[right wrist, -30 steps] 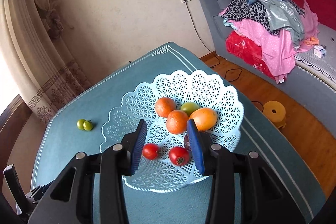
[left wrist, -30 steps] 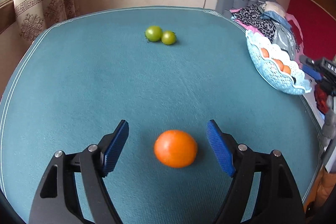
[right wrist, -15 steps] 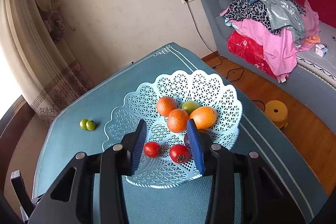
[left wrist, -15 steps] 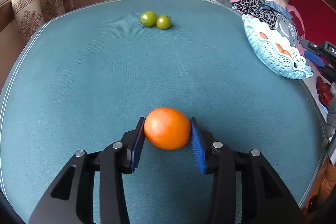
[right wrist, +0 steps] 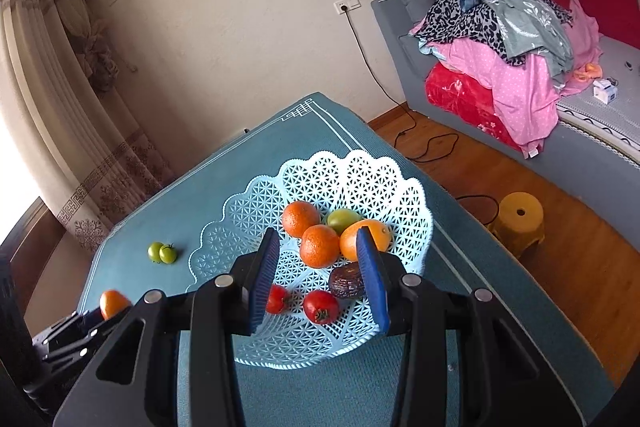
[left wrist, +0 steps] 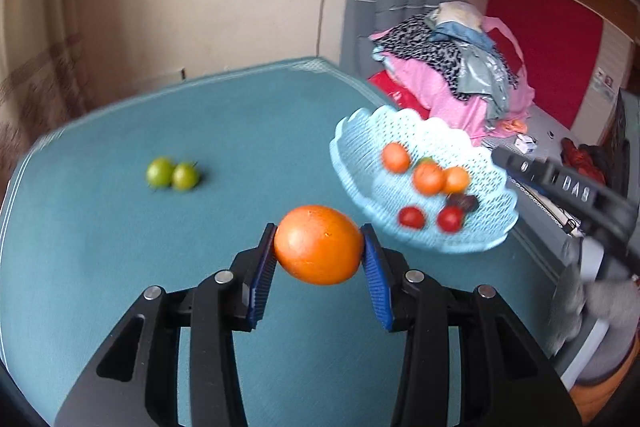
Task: Organize fruits
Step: 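Carry the orange over the blue basket and open the left gripper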
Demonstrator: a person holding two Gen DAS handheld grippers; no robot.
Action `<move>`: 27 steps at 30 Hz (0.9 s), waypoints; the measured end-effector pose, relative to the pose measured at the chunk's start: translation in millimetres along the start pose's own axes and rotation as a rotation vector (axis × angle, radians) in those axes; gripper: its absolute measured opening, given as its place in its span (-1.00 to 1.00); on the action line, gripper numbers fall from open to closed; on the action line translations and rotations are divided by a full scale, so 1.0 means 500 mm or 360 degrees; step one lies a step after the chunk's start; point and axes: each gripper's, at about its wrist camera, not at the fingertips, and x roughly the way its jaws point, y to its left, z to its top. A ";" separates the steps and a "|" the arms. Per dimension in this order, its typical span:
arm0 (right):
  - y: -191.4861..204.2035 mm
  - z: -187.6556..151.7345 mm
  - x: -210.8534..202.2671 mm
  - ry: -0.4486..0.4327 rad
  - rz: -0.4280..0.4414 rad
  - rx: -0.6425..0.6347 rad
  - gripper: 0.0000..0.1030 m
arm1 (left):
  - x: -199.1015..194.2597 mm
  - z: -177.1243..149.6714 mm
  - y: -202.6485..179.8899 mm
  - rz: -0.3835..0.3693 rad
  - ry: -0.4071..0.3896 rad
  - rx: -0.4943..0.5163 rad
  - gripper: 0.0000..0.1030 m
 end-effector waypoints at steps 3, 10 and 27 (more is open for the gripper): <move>-0.004 0.001 0.001 -0.0003 -0.0009 0.0008 -0.21 | 0.014 0.028 -0.037 -0.0042 -0.0018 0.0048 -0.17; -0.013 0.002 0.005 0.0007 -0.0017 0.0025 -0.21 | 0.049 0.060 -0.075 -0.0108 -0.0009 0.0112 -0.10; 0.011 -0.016 0.010 0.0007 -0.0051 -0.0048 0.06 | 0.067 0.051 -0.020 0.0017 -0.0031 0.0003 0.83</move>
